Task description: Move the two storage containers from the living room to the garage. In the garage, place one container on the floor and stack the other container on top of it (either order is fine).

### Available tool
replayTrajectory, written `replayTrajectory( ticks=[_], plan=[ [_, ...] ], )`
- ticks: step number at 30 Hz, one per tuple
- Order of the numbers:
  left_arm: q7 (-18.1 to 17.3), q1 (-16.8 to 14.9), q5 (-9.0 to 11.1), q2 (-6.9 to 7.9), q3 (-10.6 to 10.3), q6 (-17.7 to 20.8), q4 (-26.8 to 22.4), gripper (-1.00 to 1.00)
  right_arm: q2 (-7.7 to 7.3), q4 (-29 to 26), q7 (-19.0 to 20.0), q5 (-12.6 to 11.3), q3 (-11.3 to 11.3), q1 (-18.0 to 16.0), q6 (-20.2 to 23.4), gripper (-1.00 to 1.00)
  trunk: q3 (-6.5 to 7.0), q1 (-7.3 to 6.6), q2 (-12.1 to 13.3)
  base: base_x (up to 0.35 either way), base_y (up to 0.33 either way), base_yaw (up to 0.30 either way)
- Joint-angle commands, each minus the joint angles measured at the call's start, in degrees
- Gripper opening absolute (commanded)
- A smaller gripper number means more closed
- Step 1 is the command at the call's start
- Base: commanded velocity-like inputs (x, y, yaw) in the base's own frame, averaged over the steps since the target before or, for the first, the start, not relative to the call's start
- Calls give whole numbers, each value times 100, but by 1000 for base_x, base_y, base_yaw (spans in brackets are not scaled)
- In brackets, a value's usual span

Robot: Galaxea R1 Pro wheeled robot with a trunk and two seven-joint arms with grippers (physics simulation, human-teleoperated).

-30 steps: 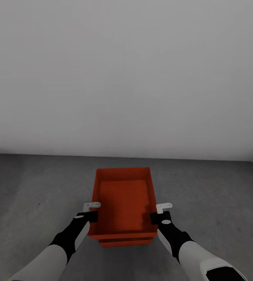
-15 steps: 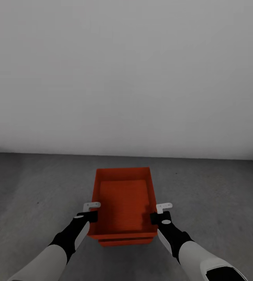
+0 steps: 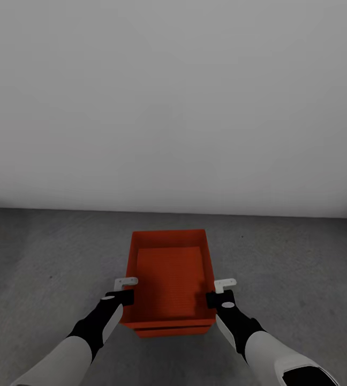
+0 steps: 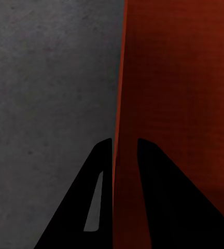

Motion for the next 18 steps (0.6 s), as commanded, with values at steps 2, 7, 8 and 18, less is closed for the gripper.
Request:
replayTrajectory(
  ticks=[2,7,8,18],
  plan=[
    [84,-4,-46,9,10,-220,-145,-100,-4,22,-298,3,-86,0,5,-100,-4,-1,-2,0,0,0],
    [85,-3,-46,9,10,-220,-145,-100,-4,22,-298,3,-86,0,3,-100,-4,-1,-2,0,0,0],
    [84,-5,-46,9,10,-220,-145,-100,-4,22,-298,3,-86,0,3,-100,-4,-1,-2,0,0,0],
    [87,-4,-46,9,10,-220,-145,-100,-4,22,-298,3,-86,0,2,-100,-4,-1,-2,0,0,0]
  ],
)
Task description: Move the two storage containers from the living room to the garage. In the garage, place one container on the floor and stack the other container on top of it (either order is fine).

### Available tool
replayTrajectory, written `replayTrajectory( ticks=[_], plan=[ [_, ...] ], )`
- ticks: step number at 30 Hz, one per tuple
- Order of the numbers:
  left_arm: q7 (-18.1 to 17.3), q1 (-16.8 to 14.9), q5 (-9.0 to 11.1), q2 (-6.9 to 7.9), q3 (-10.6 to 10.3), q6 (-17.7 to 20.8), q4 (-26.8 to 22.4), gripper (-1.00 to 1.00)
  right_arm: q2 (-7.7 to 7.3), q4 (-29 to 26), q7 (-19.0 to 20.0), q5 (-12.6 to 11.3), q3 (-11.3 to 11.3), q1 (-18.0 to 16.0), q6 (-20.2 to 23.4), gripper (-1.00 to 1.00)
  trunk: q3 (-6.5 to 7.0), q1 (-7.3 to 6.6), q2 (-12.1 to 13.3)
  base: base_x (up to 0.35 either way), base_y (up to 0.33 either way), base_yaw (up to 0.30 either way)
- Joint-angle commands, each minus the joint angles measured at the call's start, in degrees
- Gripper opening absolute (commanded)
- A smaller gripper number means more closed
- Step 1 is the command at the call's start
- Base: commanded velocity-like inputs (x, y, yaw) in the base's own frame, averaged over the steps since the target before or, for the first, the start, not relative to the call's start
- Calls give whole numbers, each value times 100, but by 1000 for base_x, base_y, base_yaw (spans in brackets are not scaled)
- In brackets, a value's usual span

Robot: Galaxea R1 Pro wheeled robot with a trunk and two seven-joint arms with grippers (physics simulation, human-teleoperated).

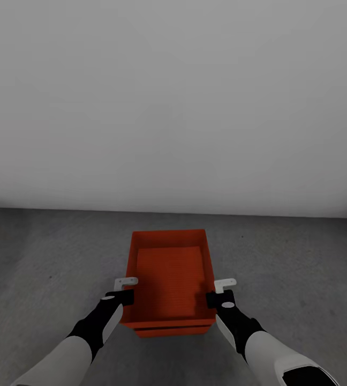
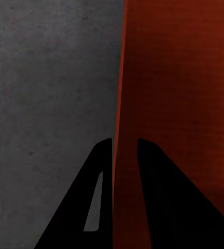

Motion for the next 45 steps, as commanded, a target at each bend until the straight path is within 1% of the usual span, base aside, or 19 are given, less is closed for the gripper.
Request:
replayTrajectory(
  ticks=[1,8,19,30,35,45],
  plan=[
    [84,-4,-45,9,12,-218,-140,-100,-4,22,-298,2,-83,0,9,-100,-4,-1,-2,0,0,0],
    [82,-5,-45,7,12,-218,-140,-100,-4,22,-298,2,-83,0,9,-100,-4,-1,-2,0,0,0],
    [83,-5,-45,0,12,-218,-140,-100,-4,22,-298,2,-83,0,9,-100,-202,241,-443,0,0,0],
    [84,-1,-45,0,12,-218,-140,-100,-4,22,-298,2,-83,0,9,-100,-202,241,-443,0,0,0],
    [84,-4,-45,0,12,-218,-140,-100,-4,22,-298,2,-83,0,9,-100,-292,351,-644,0,0,0],
    [87,-5,-45,0,12,-218,-140,-100,-4,22,-298,2,-83,0,9,-100,-292,351,-644,0,0,0]
  ],
)
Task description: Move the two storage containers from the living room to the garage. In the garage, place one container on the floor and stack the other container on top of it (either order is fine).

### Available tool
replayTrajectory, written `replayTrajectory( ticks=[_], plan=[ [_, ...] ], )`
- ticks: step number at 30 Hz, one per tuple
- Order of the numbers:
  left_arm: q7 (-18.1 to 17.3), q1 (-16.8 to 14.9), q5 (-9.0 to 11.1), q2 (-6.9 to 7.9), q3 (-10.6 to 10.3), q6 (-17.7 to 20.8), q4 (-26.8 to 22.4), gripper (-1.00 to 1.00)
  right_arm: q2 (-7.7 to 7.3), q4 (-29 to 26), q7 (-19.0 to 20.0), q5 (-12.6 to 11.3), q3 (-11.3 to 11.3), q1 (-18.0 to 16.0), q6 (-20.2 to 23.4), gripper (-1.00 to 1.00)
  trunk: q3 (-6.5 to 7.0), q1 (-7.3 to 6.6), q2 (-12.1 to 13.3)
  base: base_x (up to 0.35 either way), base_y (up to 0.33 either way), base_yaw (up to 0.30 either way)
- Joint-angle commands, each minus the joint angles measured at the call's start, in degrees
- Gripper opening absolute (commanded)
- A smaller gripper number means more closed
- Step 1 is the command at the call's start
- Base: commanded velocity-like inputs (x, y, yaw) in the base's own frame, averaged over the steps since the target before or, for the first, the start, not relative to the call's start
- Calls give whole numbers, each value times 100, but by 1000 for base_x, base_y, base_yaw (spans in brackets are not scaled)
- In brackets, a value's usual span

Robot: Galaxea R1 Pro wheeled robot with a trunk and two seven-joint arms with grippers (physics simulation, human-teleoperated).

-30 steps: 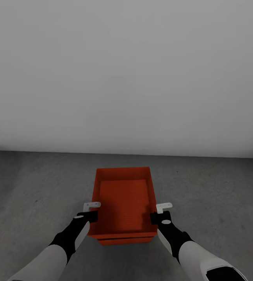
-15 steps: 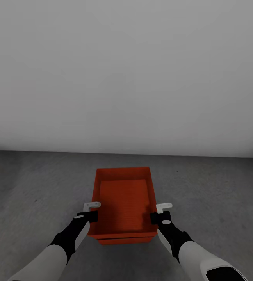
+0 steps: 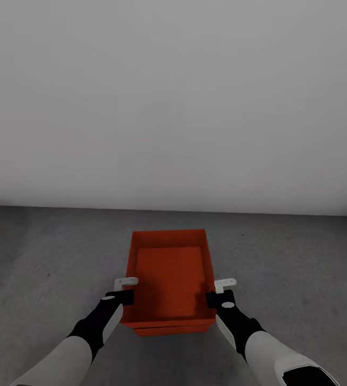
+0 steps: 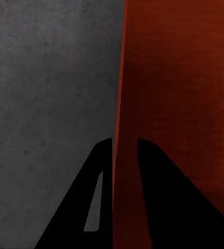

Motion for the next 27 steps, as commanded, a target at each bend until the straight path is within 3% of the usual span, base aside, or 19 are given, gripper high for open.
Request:
replayTrajectory(
  ticks=[1,8,14,27],
  plan=[
    [83,-4,-33,7,4,-212,-145,-100,-3,23,-294,0,-84,0,9,-100,-4,-1,-2,0,0,0],
    [80,-4,-33,7,4,-212,-145,-100,-1,23,-294,0,-84,0,9,-100,-4,-1,-2,0,0,0],
    [83,-3,-33,7,4,-212,-145,-100,-2,23,-294,0,-84,0,9,-100,-112,131,-243,0,0,0],
    [83,-3,-33,7,4,-212,-145,-100,-3,23,-294,0,-84,0,2,-100,-112,131,-243,0,0,0]
  ],
)
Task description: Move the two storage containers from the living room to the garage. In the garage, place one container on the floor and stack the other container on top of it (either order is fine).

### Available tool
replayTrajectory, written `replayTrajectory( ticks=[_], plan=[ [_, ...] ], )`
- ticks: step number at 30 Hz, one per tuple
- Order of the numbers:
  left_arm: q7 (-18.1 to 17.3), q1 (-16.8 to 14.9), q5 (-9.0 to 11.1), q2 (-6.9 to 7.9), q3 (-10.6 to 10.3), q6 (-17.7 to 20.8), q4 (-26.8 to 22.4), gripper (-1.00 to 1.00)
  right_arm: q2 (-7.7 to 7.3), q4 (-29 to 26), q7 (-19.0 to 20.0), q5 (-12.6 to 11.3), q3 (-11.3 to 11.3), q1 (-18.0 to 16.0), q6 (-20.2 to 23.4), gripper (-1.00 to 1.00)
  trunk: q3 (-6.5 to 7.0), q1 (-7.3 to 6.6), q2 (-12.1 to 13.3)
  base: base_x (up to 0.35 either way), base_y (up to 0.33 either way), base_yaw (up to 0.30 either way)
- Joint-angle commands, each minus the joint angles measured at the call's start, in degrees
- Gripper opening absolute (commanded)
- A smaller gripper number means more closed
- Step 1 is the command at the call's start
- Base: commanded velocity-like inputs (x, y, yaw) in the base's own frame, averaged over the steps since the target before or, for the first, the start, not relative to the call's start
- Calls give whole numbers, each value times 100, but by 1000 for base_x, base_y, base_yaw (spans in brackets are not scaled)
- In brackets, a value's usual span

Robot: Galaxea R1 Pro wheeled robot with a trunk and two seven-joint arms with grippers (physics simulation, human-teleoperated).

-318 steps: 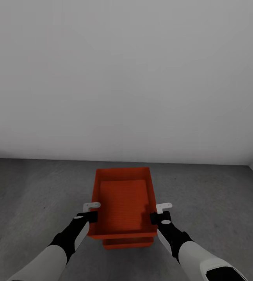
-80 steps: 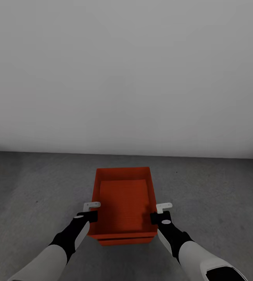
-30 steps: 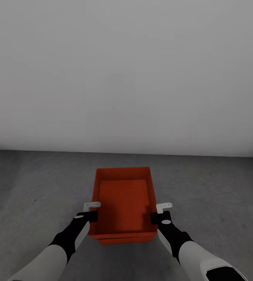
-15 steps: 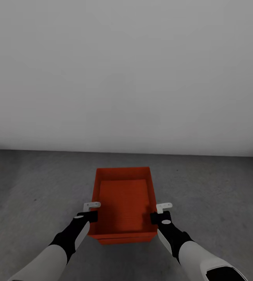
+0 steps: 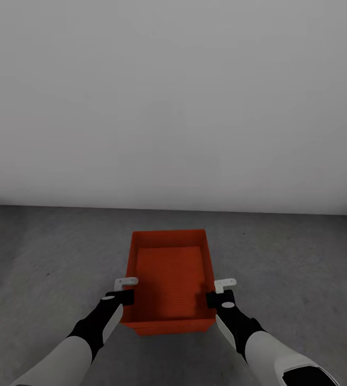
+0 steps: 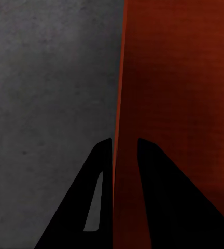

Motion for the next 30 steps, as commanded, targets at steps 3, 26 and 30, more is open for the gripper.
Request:
replayTrajectory(
  ticks=[3,26,30],
  plan=[
    [83,-2,-32,7,4,-205,-145,-100,-3,23,-292,-1,-85,0,6,-100,-4,-1,-2,0,0,0],
    [604,0,1383,78,-1202,-38,-65,-100,-114,23,-29,-267,452,0,-5,-100,-4,-1,-2,0,0,0],
    [738,-2,1473,19,-1292,-38,-69,-100,-192,23,53,-330,500,0,3,-100,-4,-1,-2,0,0,0]
  ],
)
